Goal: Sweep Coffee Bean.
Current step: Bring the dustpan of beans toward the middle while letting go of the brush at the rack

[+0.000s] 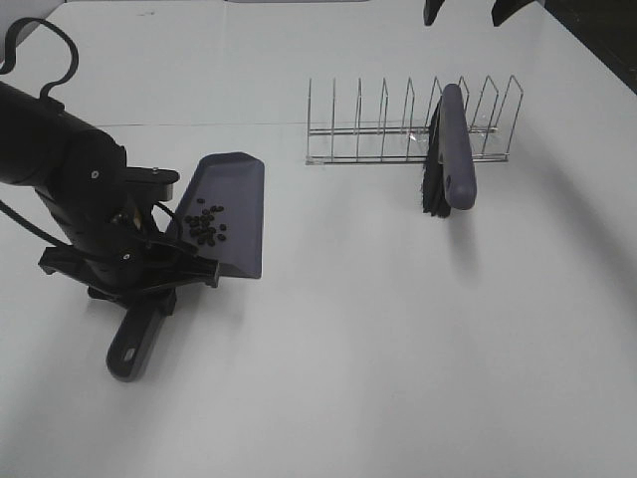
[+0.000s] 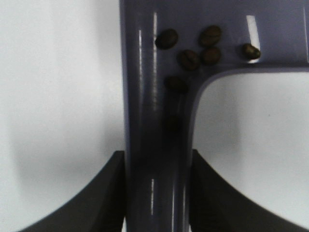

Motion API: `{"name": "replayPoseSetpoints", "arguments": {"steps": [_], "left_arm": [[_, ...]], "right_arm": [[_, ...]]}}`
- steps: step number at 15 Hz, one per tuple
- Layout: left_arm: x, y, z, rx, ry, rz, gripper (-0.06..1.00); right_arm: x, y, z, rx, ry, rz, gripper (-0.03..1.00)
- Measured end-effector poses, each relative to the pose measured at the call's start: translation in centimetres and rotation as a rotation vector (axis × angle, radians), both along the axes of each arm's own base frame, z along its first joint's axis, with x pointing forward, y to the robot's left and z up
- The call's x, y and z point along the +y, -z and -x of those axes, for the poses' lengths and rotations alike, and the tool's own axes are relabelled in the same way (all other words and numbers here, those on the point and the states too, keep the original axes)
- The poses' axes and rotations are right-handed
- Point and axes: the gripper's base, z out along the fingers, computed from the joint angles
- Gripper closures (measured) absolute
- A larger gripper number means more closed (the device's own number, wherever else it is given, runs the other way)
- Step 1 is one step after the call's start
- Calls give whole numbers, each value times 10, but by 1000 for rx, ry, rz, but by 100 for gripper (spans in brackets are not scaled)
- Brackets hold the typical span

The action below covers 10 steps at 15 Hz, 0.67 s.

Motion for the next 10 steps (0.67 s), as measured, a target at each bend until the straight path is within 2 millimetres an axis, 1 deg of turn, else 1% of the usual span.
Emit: {"name": "replayPoseSetpoints", "arguments": {"steps": [1,3,4,5,7,8,9,10], "left_arm": [[0,-2,1,0,-4,3,60],[0,-4,2,8,-21,13,60],[-2,-4,2,14,-38,30,60],[-2,-4,2,16,-43,37,60],[-5,-5,1,8,-49,62,60],[-6,-5,0,5,-47,68,60],[-9,-6,1,1,-39,71,60],[-16,-8,0,-8,-24,76,60]], "right_arm": [[4,-11,12,4,-22,-12,29],[12,-21,37,30,-56,-2,29],[14,-20,48,52,-69,14,29],[16,-19,54,63,-78,28,29],[18,-15,76,105,-103,83,29],[14,-12,98,148,-110,96,29],[11,-9,110,171,-109,94,29],[7,-11,122,168,-106,92,29]]}}
